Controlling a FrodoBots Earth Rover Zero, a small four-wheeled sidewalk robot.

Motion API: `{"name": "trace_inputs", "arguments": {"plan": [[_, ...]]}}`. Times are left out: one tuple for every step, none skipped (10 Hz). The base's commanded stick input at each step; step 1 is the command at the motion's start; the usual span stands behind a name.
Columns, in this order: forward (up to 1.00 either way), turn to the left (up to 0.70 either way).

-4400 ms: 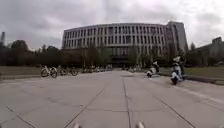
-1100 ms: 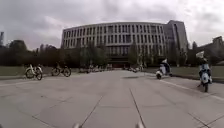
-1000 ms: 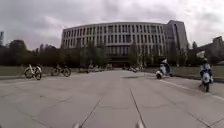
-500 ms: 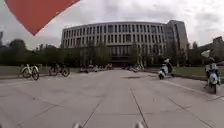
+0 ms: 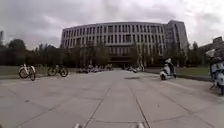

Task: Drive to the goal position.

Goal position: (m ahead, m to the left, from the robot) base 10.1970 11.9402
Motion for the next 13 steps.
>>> {"name": "trace_inputs", "arguments": {"plan": [[0.45,0.00],[0.45,0.00],[0.45,0.00],[0.45,0.00],[0.45,0.00],[0.45,0.00],[0.45,0.00],[0.45,0.00],[0.45,0.00],[0.45,0.00],[0.45,0.00],[0.45,0.00],[0.45,0.00]]}}
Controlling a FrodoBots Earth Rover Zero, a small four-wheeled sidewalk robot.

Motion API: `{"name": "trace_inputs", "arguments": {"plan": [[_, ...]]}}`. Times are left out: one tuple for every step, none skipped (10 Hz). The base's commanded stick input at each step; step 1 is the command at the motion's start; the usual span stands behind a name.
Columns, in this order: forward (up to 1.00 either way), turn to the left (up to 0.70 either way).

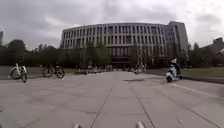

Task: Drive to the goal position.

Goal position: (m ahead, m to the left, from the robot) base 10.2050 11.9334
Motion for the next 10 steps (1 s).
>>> {"name": "trace_inputs", "arguments": {"plan": [[0.45,0.00],[0.45,0.00],[0.45,0.00],[0.45,0.00],[0.45,0.00],[0.45,0.00],[0.45,0.00],[0.45,0.00],[0.45,0.00],[0.45,0.00]]}}
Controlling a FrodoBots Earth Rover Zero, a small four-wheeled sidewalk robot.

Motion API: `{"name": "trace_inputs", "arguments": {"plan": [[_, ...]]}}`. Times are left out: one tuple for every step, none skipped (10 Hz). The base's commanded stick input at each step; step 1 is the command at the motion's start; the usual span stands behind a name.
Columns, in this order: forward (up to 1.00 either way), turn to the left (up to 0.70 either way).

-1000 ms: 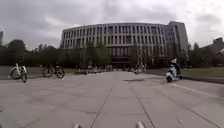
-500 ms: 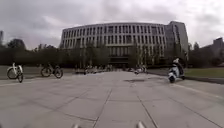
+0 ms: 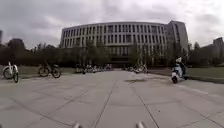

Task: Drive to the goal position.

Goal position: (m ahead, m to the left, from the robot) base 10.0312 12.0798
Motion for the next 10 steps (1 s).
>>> {"name": "trace_inputs", "arguments": {"plan": [[0.45,0.00],[0.45,0.00],[0.45,0.00],[0.45,0.00],[0.45,0.00],[0.45,0.00],[0.45,0.00],[0.45,0.00],[0.45,0.00],[0.45,0.00]]}}
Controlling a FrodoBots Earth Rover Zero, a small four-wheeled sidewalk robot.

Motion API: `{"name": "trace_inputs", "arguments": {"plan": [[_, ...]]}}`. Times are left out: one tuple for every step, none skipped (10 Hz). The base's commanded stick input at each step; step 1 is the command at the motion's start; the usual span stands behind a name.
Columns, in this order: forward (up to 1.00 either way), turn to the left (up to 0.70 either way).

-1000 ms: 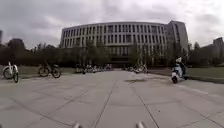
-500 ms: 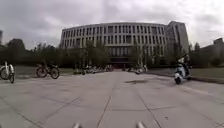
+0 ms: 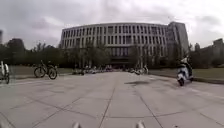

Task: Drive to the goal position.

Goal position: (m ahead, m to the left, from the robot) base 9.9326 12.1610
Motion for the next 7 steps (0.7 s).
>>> {"name": "trace_inputs", "arguments": {"plan": [[0.45,0.00],[0.45,0.00],[0.45,0.00],[0.45,0.00],[0.45,0.00],[0.45,0.00],[0.45,0.00]]}}
